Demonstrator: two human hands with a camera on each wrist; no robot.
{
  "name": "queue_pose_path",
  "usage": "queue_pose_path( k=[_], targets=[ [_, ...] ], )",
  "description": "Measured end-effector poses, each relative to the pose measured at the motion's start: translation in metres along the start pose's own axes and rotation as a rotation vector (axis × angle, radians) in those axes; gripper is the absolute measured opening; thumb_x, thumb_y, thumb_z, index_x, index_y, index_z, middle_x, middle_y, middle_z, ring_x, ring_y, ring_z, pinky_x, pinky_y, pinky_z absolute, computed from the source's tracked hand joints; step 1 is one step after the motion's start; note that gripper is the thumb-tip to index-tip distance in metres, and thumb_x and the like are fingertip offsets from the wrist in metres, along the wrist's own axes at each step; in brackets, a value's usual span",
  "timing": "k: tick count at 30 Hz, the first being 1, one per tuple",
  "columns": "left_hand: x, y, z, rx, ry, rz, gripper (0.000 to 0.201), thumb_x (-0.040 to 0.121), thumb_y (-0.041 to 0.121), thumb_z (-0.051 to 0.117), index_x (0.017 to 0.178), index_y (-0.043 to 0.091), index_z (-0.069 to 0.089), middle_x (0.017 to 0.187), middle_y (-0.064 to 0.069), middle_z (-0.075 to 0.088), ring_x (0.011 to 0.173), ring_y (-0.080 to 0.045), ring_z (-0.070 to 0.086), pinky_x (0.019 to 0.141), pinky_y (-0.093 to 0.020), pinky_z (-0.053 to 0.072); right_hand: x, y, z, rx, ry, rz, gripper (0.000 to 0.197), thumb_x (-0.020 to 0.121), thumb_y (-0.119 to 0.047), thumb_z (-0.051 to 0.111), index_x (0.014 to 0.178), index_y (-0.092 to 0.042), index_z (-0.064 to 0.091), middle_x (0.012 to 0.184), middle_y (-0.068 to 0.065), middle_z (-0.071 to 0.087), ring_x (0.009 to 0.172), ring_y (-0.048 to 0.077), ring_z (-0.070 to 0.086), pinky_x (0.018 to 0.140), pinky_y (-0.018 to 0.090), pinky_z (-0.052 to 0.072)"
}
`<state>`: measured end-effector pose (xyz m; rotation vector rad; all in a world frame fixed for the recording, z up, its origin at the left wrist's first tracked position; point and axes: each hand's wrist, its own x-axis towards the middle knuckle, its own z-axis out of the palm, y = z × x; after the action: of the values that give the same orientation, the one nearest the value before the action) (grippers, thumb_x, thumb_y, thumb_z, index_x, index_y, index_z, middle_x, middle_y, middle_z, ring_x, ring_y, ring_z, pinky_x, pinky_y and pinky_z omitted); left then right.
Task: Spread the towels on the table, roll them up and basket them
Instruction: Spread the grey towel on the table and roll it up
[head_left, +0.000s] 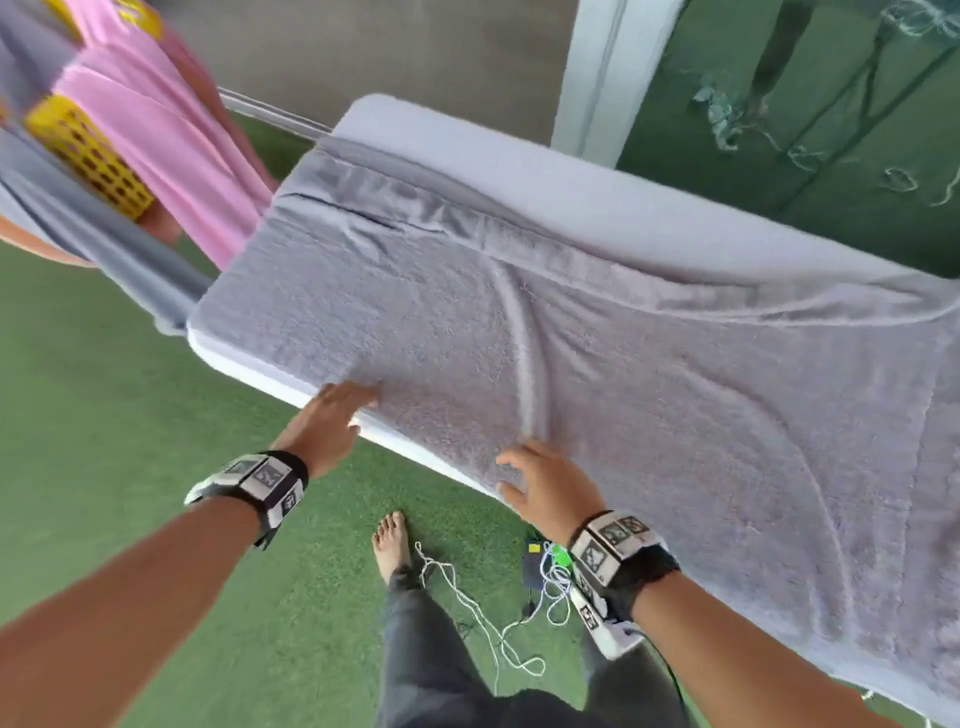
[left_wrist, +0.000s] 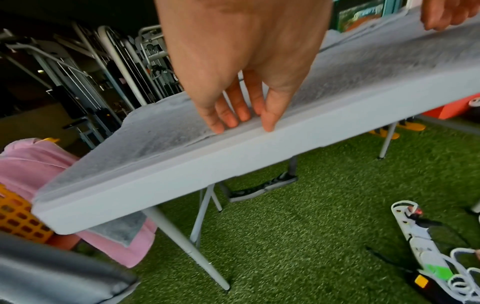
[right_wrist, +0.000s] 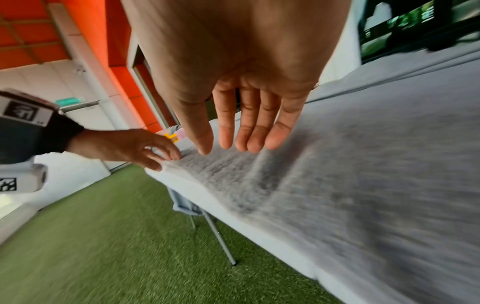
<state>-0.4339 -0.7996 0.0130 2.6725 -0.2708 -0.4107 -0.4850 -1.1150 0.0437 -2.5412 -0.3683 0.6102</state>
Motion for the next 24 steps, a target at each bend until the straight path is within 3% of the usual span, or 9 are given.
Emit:
queue_pose_path(
  k=[1,3,6,8,10,12,16,20,24],
  targets=[
    [0.001,-0.006,-0.002,-0.022,0.012,0.018,0.06,0.083,-0.006,0.061,0.133,0.026,0.052,0.138,0.006,0.05,0.122,-0.01,0.047,0.109,-0.025,0.025,0.012,-0.01,0.007,-0.036,-0.03,-0.005,0.034,0.089,-0.032,0.063,0.12,-0.02,0.057,0.119,-0.005,0.054,0.098,0.014,0.058,0.084,0.029,0.051],
    [0.004,-0.012,-0.003,-0.005,0.038,0.102,0.062,0.082,-0.008,0.062,0.132,0.027,0.053,0.138,0.007,0.051,0.119,-0.01,0.052,0.108,-0.03,0.037,0.028,-0.02,0.021,-0.116,-0.034,0.005,0.033,0.083,-0.027,0.07,0.112,-0.018,0.056,0.114,-0.004,0.052,0.088,0.014,0.059,0.077,0.031,0.054],
    [0.003,-0.023,-0.002,0.02,0.095,0.163,0.046,0.086,-0.007,0.061,0.121,0.022,0.063,0.113,0.002,0.067,0.1,-0.012,0.062,0.085,-0.03,0.056,0.039,-0.027,0.034,-0.134,0.006,-0.008,0.02,0.078,-0.011,0.073,0.089,-0.014,0.057,0.088,-0.005,0.052,0.07,0.011,0.049,0.058,0.016,0.039],
    [0.001,-0.024,-0.006,0.003,0.102,0.178,0.04,0.087,-0.007,0.06,0.116,0.02,0.065,0.097,0.003,0.068,0.087,-0.01,0.062,0.076,-0.026,0.057,0.039,-0.03,0.036,-0.152,-0.009,-0.016,0.009,0.084,-0.009,0.067,0.086,-0.014,0.059,0.083,-0.008,0.051,0.064,0.007,0.045,0.049,0.009,0.025],
    [-0.002,-0.025,-0.01,0.005,0.091,0.189,0.04,0.088,-0.008,0.056,0.118,0.018,0.065,0.097,0.002,0.066,0.088,-0.01,0.061,0.081,-0.023,0.054,0.039,-0.031,0.038,-0.141,-0.052,-0.031,0.004,0.089,-0.012,0.062,0.088,-0.016,0.061,0.082,-0.01,0.051,0.061,-0.001,0.045,0.046,0.009,0.028],
    [-0.009,-0.029,-0.011,-0.001,0.098,0.188,0.035,0.091,-0.005,0.054,0.116,0.016,0.066,0.101,0.001,0.066,0.093,-0.011,0.06,0.088,-0.023,0.05,0.038,-0.032,0.04,-0.11,-0.122,-0.046,0.004,0.09,-0.015,0.062,0.089,-0.018,0.061,0.083,-0.011,0.053,0.062,-0.004,0.047,0.048,0.01,0.038],
    [-0.037,-0.048,-0.005,0.015,0.058,0.159,0.019,0.094,0.01,0.054,0.107,0.017,0.066,0.102,0.004,0.063,0.098,-0.009,0.056,0.094,-0.032,0.049,0.041,-0.042,0.034,-0.117,-0.208,-0.088,0.005,0.09,-0.023,0.064,0.093,-0.024,0.06,0.091,-0.012,0.056,0.074,0.0,0.056,0.069,0.021,0.054],
    [-0.043,-0.075,-0.026,0.045,0.138,0.103,0.029,0.092,0.004,0.053,0.114,0.018,0.064,0.107,0.003,0.064,0.099,-0.01,0.058,0.094,-0.031,0.049,0.068,-0.069,0.032,-0.137,-0.146,-0.143,0.021,0.09,-0.035,0.06,0.107,-0.023,0.058,0.101,-0.011,0.053,0.088,0.006,0.056,0.076,0.023,0.053],
    [-0.017,-0.139,-0.068,0.097,0.236,-0.171,0.05,0.085,-0.009,0.048,0.128,0.016,0.057,0.129,-0.005,0.056,0.117,-0.021,0.049,0.103,-0.039,0.043,0.121,-0.116,0.049,-0.168,-0.085,-0.199,0.03,0.09,-0.032,0.061,0.117,-0.019,0.055,0.112,-0.006,0.052,0.101,0.01,0.052,0.087,0.022,0.047]
  ],
)
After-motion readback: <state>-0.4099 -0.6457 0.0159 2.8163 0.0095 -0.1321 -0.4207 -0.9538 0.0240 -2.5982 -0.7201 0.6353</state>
